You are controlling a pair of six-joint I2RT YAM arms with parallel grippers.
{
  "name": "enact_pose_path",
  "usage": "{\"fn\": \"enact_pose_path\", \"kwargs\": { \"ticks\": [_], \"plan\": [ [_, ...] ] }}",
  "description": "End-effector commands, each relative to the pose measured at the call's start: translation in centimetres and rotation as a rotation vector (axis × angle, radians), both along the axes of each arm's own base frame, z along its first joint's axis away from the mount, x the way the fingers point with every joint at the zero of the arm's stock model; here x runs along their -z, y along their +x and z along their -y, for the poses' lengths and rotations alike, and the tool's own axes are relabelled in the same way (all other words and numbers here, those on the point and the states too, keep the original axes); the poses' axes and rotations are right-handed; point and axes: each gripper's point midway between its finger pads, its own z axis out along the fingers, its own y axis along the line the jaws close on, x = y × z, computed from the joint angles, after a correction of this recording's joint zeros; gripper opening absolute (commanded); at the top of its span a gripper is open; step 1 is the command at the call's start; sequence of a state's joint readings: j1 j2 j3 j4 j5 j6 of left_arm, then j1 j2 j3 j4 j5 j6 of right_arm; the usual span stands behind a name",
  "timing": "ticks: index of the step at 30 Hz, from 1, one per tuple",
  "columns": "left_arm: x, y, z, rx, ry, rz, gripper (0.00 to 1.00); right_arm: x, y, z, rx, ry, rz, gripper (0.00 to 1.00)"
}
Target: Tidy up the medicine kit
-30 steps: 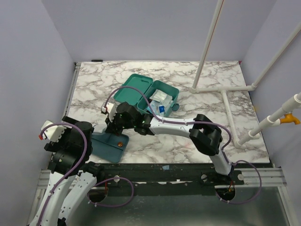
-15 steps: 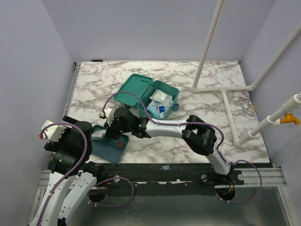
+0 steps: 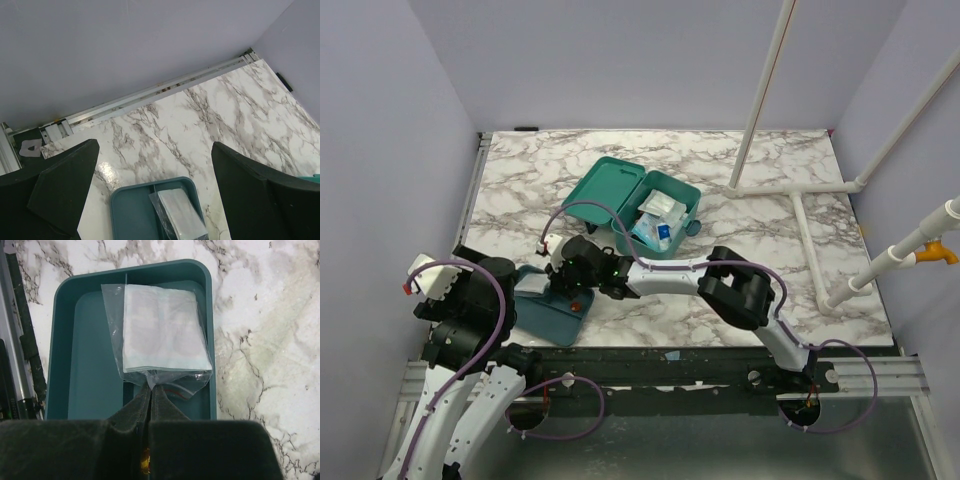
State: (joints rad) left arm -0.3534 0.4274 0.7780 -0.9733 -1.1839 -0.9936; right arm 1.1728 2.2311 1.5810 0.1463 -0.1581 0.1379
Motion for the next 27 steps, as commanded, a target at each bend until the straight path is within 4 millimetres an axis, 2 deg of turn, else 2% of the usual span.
{"fn": "enact_pose_path", "kwargs": {
  "ticks": [1, 7, 11, 18, 22, 25, 27],
  "plan": [
    [-0.2, 0.0, 0.1, 0.010, -0.006, 0.010, 0.98, 1.9, -0.7, 0.6, 0.001, -0.062, 0.001, 0.03],
    [-0.2, 0.2, 0.2, 0.021, -0.007, 0.010, 0.98, 0.7, -2.0, 1.4, -0.048, -0.056, -0.009, 0.35],
    [-0.1, 0.2, 0.3, 0.025, -0.007, 0.008, 0.99, -1.0, -2.4, 1.7, -0.064, -0.044, -0.003, 0.42],
    [-0.1, 0.4, 0.4, 0.035, -0.009, 0.007, 0.99, -4.0, -2.2, 2.8, -0.018, -0.008, 0.022, 0.48],
    [-0.1, 0.4, 0.5, 0.039, -0.009, 0.006, 0.99, -4.3, -1.6, 3.4, 0.021, -0.032, 0.028, 0.48],
    [-0.1, 0.5, 0.5, 0.041, -0.009, 0.005, 0.99, -3.8, -1.4, 3.7, 0.043, -0.060, 0.020, 0.42],
    [-0.1, 0.5, 0.5, 0.042, -0.010, 0.007, 0.99, -2.8, -1.6, 4.3, 0.050, -0.103, 0.000, 0.32]
  ]
}}
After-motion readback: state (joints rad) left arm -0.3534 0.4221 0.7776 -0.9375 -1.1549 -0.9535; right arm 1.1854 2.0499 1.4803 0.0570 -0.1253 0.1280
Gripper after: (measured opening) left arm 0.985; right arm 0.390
